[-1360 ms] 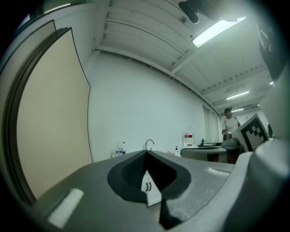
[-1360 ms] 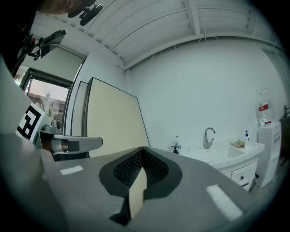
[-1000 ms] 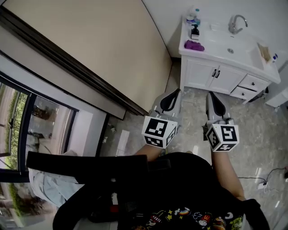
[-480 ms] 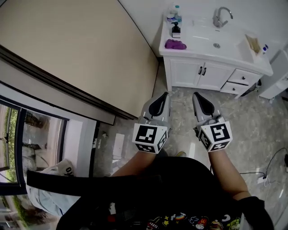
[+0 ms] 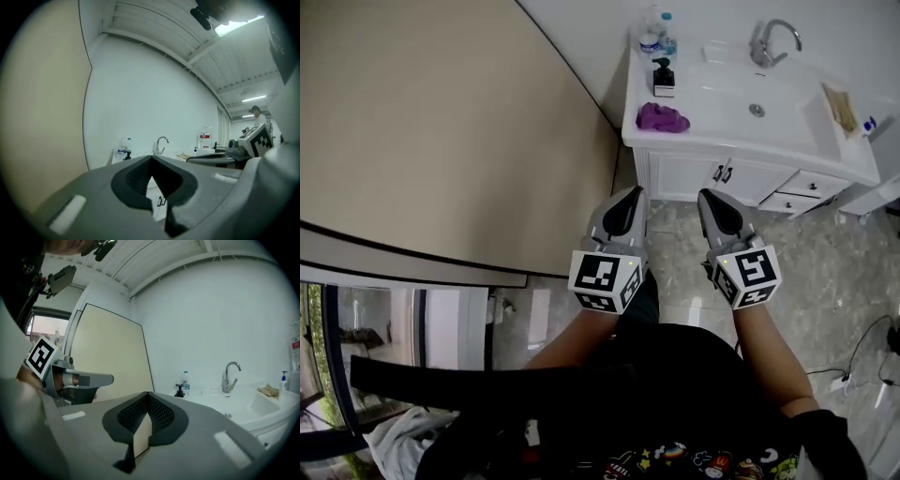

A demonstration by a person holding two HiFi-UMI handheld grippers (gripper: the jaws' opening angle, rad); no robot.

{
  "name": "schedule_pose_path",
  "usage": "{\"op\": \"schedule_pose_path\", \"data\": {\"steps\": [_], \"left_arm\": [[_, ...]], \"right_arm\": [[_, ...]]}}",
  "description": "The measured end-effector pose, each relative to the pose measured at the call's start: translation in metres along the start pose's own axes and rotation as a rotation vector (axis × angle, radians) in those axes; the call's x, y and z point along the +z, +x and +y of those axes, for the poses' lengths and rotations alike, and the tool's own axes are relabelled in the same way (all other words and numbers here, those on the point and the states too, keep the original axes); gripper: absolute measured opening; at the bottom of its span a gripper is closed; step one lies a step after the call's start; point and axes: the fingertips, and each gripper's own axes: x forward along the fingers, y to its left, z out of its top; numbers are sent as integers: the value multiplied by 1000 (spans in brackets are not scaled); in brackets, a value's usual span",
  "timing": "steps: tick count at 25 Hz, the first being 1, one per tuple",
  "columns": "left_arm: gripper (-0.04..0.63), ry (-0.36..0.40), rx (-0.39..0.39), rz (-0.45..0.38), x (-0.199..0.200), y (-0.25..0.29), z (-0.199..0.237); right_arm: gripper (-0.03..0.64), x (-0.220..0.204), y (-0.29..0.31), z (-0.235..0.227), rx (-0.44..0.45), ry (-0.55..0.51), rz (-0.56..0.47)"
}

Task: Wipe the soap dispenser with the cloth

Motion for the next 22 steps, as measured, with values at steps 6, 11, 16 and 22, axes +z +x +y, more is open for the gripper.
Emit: {"op": "schedule_pose_path", "data": {"steps": [6,11,16,22], "left_arm": [[0,-5,-130,32,30,144,94],[0,-37,-179,122,18,200,127],[0,-78,-128,183,-2,232,149],[6,-121,-66,237,-21,248,164]], "right_arm": [[23,12,146,-63,-35,-36,88],[62,-9,225,-93,37,-97,234],[132,-55,271,-116,157,-159,394],[209,-116,304,-127,284,-246,601]]}}
